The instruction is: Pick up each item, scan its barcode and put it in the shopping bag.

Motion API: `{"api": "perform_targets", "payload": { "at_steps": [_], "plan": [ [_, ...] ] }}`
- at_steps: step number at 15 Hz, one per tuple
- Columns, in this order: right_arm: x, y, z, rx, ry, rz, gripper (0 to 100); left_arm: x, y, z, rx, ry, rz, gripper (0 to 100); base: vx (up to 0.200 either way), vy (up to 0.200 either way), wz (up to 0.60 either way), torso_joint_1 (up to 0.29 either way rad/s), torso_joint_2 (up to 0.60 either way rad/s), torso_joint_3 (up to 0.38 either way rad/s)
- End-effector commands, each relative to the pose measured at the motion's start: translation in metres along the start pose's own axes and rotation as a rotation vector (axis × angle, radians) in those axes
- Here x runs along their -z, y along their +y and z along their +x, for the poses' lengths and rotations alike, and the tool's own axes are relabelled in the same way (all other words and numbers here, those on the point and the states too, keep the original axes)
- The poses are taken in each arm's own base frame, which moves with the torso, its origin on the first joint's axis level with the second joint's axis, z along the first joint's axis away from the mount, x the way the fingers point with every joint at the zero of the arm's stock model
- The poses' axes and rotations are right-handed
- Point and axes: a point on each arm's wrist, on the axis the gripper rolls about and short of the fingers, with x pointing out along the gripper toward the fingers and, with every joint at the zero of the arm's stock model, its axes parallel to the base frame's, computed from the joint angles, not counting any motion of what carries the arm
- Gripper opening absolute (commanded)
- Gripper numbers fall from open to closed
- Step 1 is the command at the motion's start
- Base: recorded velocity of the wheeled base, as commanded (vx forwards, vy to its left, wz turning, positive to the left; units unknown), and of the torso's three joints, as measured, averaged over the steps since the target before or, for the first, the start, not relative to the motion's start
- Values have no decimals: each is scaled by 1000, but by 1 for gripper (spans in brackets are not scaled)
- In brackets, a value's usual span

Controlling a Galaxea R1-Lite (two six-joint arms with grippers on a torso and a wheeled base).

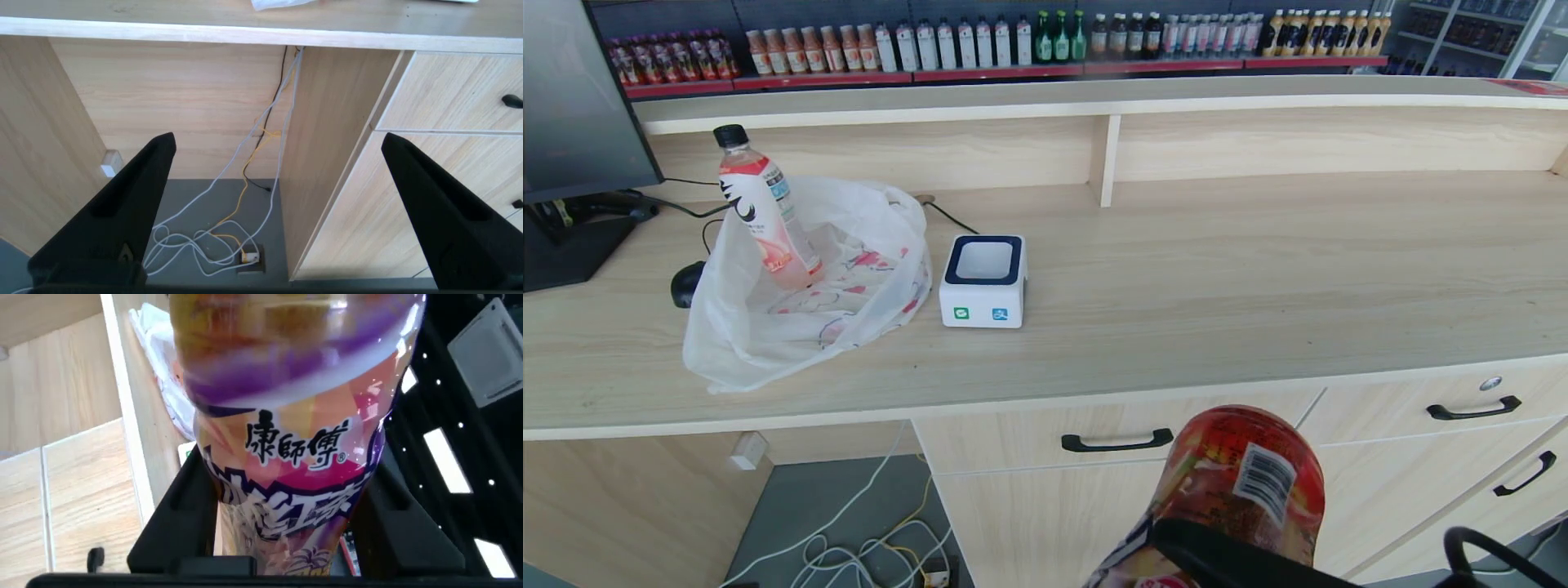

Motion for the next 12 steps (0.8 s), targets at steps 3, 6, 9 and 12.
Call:
{"api": "perform_targets", "payload": {
  "at_steps": [3, 6, 9, 12],
  "plan": [
    [5, 14, -13, -75, 16, 215, 0, 0, 0, 0, 0, 0, 0, 100, 0, 0, 0, 0, 0, 0],
    [10, 22, -25, -124, 42, 448, 0, 0, 0, 0, 0, 1, 0, 100, 0, 0, 0, 0, 0, 0],
    [12, 17, -27, -99, 57, 683, 0, 0, 0, 0, 0, 0, 0, 100, 0, 0, 0, 0, 0, 0],
    [13, 15, -16, -85, 38, 792, 0, 0, 0, 0, 0, 1, 0, 100, 0, 0, 0, 0, 0, 0]
  ]
}}
